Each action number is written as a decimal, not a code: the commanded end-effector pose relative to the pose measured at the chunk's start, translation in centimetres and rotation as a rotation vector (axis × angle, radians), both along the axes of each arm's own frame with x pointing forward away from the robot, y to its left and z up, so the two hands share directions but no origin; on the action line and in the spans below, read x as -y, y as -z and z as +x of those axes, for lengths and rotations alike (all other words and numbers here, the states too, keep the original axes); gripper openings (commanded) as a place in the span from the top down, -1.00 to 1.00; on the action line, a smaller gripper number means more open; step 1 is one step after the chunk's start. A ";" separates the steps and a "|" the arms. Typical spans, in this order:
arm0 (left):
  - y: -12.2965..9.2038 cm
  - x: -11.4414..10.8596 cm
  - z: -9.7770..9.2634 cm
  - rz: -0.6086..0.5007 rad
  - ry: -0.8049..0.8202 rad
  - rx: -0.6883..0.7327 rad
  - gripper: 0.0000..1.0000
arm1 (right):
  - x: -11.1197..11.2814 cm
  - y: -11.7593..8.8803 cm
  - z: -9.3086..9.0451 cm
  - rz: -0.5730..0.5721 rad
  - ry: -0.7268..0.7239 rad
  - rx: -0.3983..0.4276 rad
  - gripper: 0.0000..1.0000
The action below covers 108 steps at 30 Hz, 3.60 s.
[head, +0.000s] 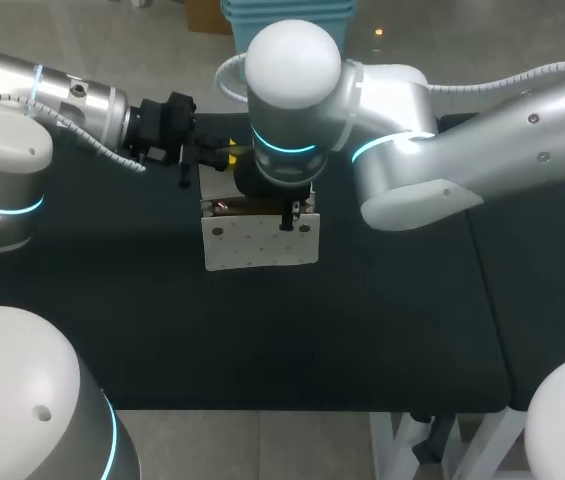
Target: Pick up the bag, open it, inspect its contents, close it, and place it on the opposite side
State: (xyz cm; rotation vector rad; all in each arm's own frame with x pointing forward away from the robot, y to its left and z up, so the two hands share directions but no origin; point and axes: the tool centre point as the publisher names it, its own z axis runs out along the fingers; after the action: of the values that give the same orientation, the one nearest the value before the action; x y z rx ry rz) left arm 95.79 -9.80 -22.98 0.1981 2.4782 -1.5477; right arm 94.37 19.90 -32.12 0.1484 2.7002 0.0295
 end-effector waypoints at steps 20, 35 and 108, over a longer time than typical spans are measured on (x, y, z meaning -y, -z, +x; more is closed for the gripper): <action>0.4 1.3 0.6 0.004 0.010 -0.010 1.00 | -4.3 1.7 -0.9 0.060 -0.069 0.032 1.00; 0.5 1.5 0.7 0.012 0.020 -0.013 1.00 | -4.7 1.5 0.8 0.051 -0.073 0.070 1.00; 0.8 1.7 0.6 0.010 0.065 0.011 1.00 | -3.8 2.9 0.2 -0.009 -0.060 -0.072 1.00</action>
State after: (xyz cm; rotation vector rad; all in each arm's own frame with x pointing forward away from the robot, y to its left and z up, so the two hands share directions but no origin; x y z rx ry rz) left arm 96.57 -10.02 -23.90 0.2852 2.4942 -1.5497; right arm 94.43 20.34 -34.38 0.0575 2.7917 0.0854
